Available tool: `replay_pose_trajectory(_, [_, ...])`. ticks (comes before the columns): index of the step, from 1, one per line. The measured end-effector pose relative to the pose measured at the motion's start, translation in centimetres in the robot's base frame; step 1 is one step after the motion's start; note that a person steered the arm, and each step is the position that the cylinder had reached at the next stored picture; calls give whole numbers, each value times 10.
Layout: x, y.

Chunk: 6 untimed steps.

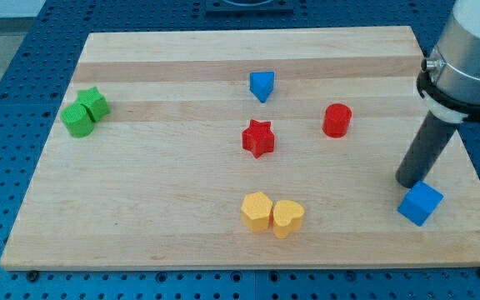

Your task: Nudge red star a bit left

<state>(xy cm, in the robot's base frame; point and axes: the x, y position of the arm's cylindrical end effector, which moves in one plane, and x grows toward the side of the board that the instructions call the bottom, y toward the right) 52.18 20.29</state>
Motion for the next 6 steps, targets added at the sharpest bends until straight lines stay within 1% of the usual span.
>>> replay_pose_trajectory(1, [9,0])
replay_pose_trajectory(4, [11,-2])
replay_pose_trajectory(5, [3,-43])
replay_pose_trajectory(6, [-35,-76])
